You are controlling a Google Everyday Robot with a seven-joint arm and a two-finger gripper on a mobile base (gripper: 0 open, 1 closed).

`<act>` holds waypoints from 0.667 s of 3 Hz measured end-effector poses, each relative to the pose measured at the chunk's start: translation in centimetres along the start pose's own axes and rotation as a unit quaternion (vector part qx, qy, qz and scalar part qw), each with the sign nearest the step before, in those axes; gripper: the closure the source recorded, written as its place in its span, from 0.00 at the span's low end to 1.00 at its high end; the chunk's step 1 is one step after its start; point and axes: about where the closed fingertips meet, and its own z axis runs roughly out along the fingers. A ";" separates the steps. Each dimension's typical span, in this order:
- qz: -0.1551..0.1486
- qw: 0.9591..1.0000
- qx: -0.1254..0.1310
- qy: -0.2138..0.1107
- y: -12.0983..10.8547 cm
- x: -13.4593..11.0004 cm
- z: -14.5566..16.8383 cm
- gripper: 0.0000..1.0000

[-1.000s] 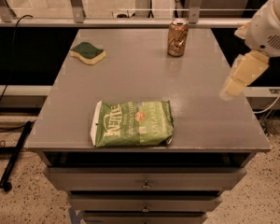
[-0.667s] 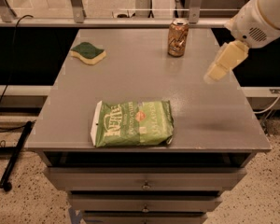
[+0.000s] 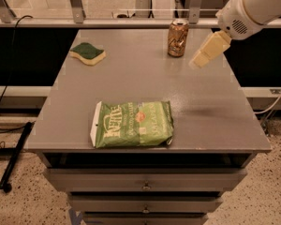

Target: Move orange can near sponge

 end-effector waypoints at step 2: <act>0.039 0.998 0.015 -0.041 -2.1 -0.3 3.2 0.00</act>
Offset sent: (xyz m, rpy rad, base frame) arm 0.0855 0.0031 -0.0347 0.2403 -0.0881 -0.1311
